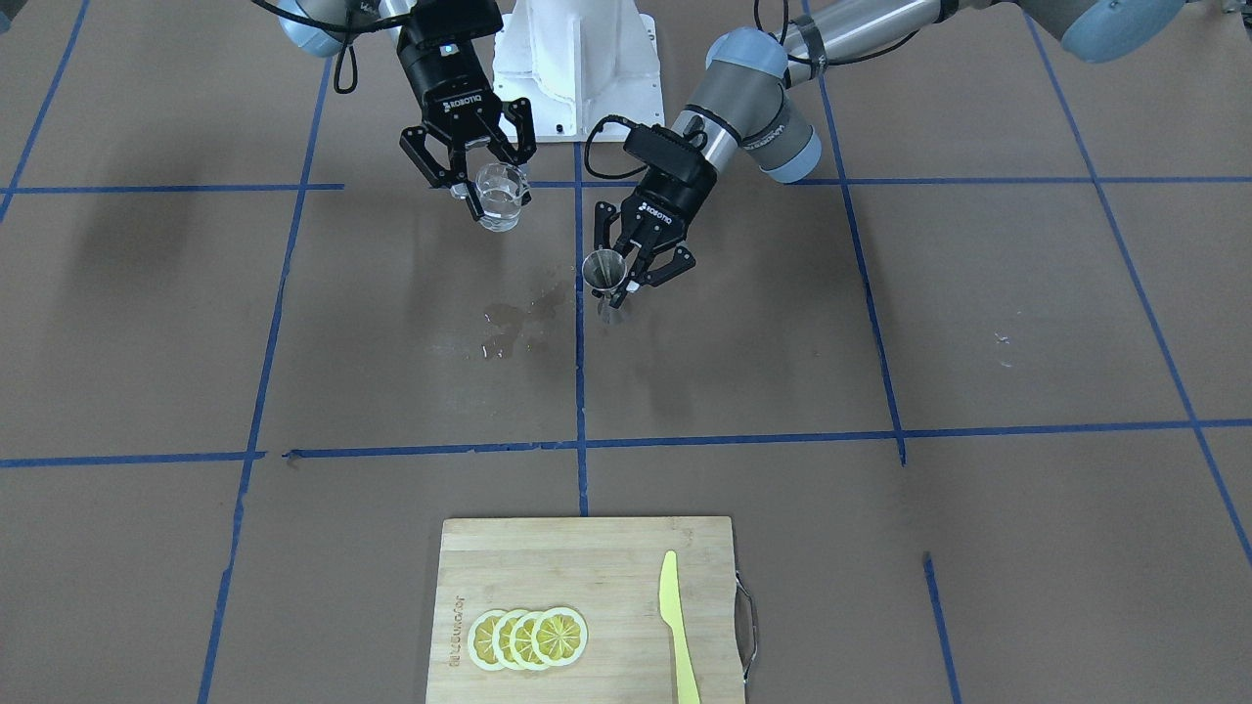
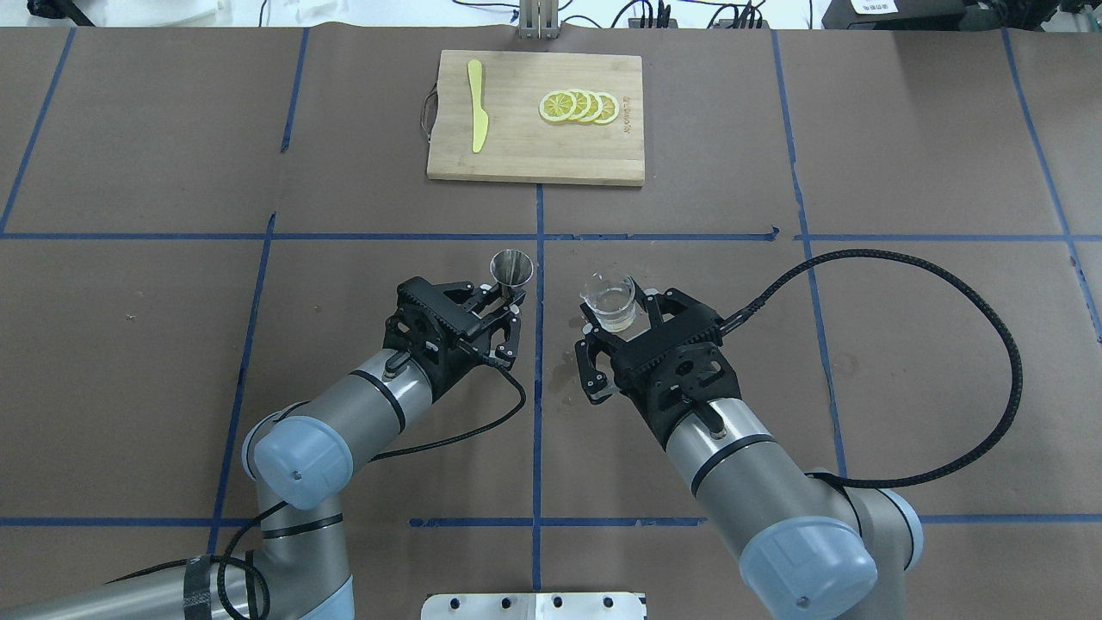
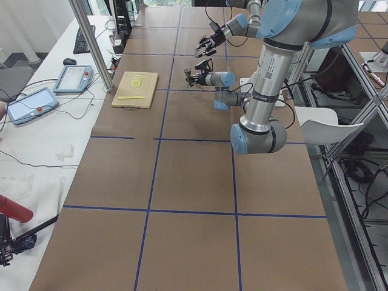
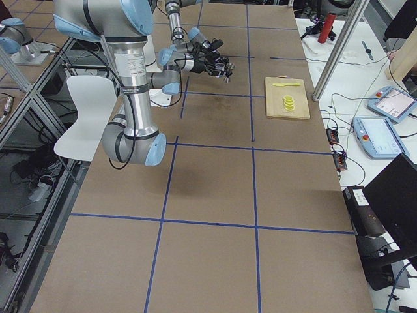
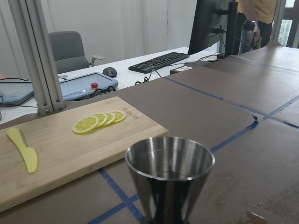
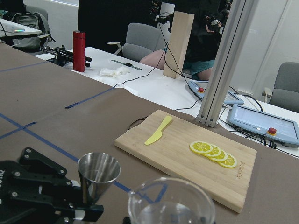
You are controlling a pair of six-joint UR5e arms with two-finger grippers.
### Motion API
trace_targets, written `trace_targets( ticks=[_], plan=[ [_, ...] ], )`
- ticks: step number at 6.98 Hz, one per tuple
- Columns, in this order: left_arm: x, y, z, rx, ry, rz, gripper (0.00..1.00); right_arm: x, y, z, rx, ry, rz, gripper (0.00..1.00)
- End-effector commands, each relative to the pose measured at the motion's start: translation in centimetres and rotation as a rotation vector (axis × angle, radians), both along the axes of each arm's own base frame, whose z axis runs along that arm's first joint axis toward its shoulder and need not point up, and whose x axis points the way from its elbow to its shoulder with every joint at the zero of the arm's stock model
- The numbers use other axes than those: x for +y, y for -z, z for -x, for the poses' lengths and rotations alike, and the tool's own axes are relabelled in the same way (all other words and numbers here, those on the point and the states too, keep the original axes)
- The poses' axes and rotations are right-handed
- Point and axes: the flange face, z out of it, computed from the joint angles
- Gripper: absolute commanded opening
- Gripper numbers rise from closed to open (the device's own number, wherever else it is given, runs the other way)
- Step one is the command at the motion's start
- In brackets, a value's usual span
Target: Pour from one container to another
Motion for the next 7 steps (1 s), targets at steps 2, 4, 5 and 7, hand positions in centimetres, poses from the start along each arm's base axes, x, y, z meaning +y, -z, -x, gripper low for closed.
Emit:
trace_targets(
  ticks=[2,4,5,7],
  plan=[
    [-0.1,1.4,-1.5,0.016,-0.029,-0.031,0.0,-0.7,1.2,0.3,0.054,0.018,0.002,0.22],
    [0.3,1.0,-1.4,0.051,-0.035,-0.043,0.0,-2.1,1.5,-0.1,0.07,0.013,0.011,0.22],
    [0.3,0.9,-1.5,0.052,-0.036,-0.043,0.0,-2.4,1.5,-0.1,0.088,0.007,0.015,0.22],
    [0.5,1.2,-1.6,0.056,-0.051,-0.047,0.0,-2.8,2.1,0.3,0.116,0.02,0.027,0.22]
  ],
)
